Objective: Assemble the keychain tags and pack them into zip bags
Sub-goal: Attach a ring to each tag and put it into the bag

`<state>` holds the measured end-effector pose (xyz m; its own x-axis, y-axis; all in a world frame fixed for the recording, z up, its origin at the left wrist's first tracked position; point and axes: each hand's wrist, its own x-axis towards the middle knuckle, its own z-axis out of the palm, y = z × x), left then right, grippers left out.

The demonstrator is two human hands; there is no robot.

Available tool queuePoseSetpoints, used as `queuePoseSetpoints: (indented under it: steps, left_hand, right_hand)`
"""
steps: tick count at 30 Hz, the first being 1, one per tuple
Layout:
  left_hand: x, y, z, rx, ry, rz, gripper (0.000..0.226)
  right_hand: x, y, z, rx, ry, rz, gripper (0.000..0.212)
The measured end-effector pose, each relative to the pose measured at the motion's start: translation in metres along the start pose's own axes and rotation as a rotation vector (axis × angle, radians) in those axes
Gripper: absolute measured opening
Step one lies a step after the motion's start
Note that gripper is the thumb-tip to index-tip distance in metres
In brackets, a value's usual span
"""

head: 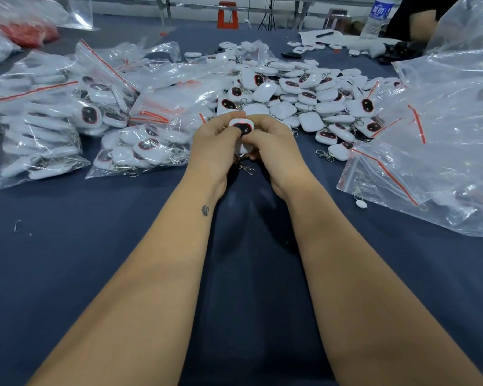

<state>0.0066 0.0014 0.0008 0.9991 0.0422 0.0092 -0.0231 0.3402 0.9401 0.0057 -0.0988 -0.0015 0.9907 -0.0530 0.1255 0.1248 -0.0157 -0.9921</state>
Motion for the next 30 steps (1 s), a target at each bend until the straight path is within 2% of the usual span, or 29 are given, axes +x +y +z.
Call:
queuePoseSetpoints:
  steps: [6, 9, 12, 14, 15, 17, 19, 22, 26, 28, 30]
  left_hand:
    - [0.001, 0.000, 0.001, -0.004, 0.020, 0.029, 0.027]
    - [-0.003, 0.001, 0.004, 0.103, 0.021, 0.132, 0.030]
    - [-0.012, 0.000, 0.004, 0.417, 0.080, 0.408, 0.034]
    - [-0.013, 0.001, -0.003, 0.747, 0.251, 0.623, 0.037]
    - [-0.011, 0.001, -0.008, 0.928, 0.336, 0.659, 0.040]
    - [-0.006, 0.002, -0.017, 1.202, 0.363, 0.514, 0.044]
    - [-0.003, 0.000, -0.018, 1.317, 0.286, 0.365, 0.040]
    - [-0.004, -0.003, -0.016, 1.346, 0.241, 0.372, 0.032]
    - [-0.003, -0.003, -0.017, 1.332, 0.261, 0.373, 0.035]
    - [-0.003, -0.001, -0.017, 1.155, 0.304, 0.380, 0.033]
    - [-0.004, 0.005, -0.016, 0.831, 0.333, 0.336, 0.032]
  right_hand:
    - [-0.002, 0.002, 0.000, 0.026, -0.050, -0.028, 0.030]
    - [-0.003, 0.003, 0.000, 0.041, -0.058, -0.058, 0.028]
    - [0.001, 0.005, 0.001, 0.119, 0.009, -0.041, 0.020]
    - [0.004, 0.006, 0.001, 0.116, 0.074, -0.031, 0.019]
    - [0.006, 0.006, 0.001, 0.101, 0.096, -0.026, 0.018]
    - [0.007, 0.007, 0.000, 0.113, 0.117, -0.020, 0.018]
    - [0.007, 0.006, 0.000, 0.167, 0.133, -0.018, 0.018]
    - [0.006, 0.001, 0.001, 0.362, 0.128, -0.013, 0.019]
    - [0.001, -0.005, 0.003, 0.548, 0.059, -0.003, 0.021]
    - [0.000, -0.006, 0.005, 0.540, 0.045, 0.006, 0.017]
    - [-0.001, -0.008, 0.008, 0.531, 0.031, 0.008, 0.015]
